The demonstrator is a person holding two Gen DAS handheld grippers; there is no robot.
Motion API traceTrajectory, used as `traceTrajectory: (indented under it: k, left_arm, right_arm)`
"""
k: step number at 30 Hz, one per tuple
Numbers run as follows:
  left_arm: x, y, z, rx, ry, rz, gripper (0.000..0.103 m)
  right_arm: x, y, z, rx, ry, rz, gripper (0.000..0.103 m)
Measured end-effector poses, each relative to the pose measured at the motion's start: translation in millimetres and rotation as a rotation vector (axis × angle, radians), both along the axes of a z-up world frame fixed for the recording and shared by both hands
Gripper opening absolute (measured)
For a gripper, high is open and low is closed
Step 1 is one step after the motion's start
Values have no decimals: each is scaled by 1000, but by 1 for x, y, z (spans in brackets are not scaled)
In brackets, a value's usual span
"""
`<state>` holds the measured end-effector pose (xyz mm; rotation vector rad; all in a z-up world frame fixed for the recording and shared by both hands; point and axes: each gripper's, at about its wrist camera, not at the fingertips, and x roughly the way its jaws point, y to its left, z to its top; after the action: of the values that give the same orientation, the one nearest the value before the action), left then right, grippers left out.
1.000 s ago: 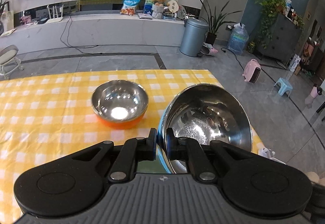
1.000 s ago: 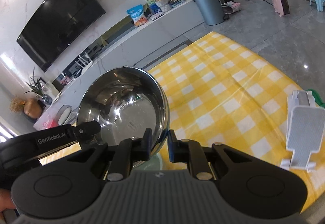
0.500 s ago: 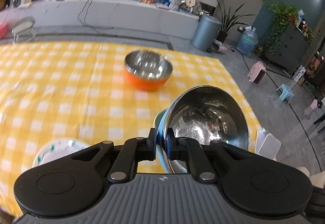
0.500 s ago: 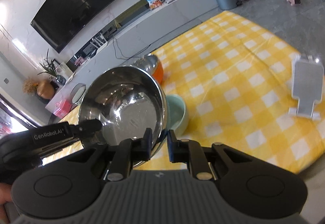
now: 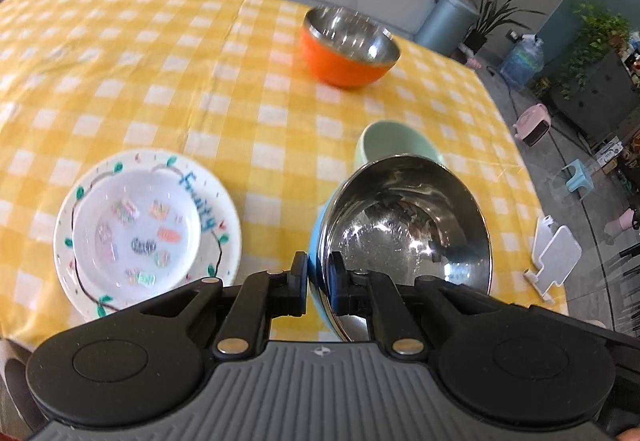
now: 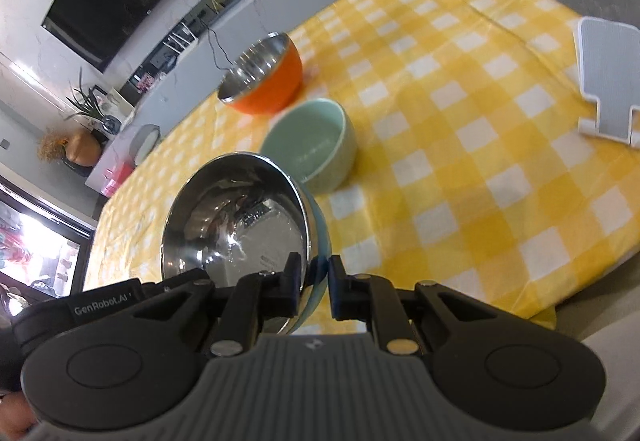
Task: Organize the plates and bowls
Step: 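Lift the blue bowl, set it beside the pale green bowl, open left tool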
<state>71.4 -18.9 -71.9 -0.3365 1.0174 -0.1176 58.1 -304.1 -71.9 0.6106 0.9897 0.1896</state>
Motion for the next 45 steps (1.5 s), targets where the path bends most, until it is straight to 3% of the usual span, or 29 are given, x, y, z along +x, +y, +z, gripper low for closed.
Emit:
traceTrajectory:
  k: [8, 22, 29, 34, 45]
  left_arm:
    - [2, 8, -18, -37, 75, 24, 11]
    - [29, -1, -18, -49, 82, 23, 12]
    - [29, 1, -15, -71, 142, 17, 12]
    - [27, 11, -19, -127, 215, 32, 15]
    - [24, 4, -17, -79, 173, 13, 15]
  right_arm:
    - [7, 3, -11, -10, 45, 9, 12]
    - [17, -8, -16, 39, 57, -85, 13]
    - [11, -16, -14, 84, 74, -107, 13]
    - [10, -19, -16, 123, 105, -111, 15]
    - [13, -9, -14, 64, 80, -74, 17]
